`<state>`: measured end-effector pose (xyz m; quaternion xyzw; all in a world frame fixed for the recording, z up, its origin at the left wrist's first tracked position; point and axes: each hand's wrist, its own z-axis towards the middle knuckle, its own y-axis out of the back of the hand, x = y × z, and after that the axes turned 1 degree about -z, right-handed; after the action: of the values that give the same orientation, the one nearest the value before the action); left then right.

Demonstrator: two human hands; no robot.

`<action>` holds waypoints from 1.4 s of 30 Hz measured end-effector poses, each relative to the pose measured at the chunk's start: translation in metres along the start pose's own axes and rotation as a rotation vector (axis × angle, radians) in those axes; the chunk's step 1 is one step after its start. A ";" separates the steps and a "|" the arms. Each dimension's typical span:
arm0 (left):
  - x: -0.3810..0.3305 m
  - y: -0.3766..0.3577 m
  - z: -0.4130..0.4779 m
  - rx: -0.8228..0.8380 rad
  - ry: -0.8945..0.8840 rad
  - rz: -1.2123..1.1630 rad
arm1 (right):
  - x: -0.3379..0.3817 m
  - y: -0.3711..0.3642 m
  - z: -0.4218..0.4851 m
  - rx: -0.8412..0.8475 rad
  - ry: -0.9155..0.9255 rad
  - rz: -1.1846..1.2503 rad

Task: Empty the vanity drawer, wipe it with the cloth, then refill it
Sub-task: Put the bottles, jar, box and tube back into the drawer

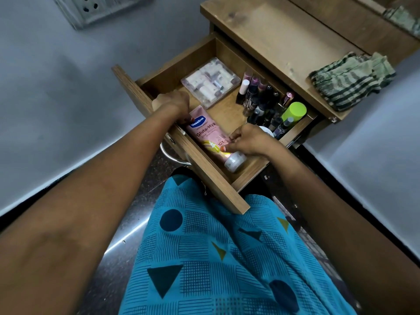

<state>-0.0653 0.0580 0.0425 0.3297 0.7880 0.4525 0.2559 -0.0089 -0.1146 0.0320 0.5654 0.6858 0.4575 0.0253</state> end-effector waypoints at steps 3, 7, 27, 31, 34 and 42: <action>0.000 -0.001 0.000 0.002 -0.004 0.010 | 0.003 0.001 0.002 0.020 -0.035 0.063; 0.001 -0.001 0.001 0.033 -0.033 0.026 | 0.004 -0.003 -0.002 0.102 -0.065 0.132; 0.000 -0.004 -0.001 -0.086 -0.084 0.026 | 0.004 -0.004 -0.015 0.056 -0.009 0.022; 0.003 0.002 -0.011 -0.374 -0.118 -0.191 | 0.008 -0.004 -0.024 0.001 -0.007 0.144; 0.013 0.002 -0.025 -0.514 -0.212 -0.301 | 0.012 -0.004 -0.034 -0.056 0.029 0.205; 0.051 -0.021 -0.076 -0.767 -0.372 -0.530 | 0.044 -0.024 -0.061 -0.346 0.256 0.271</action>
<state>-0.1584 0.0470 0.0534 0.0755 0.5626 0.5626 0.6010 -0.0767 -0.1149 0.0732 0.5771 0.5129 0.6349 -0.0270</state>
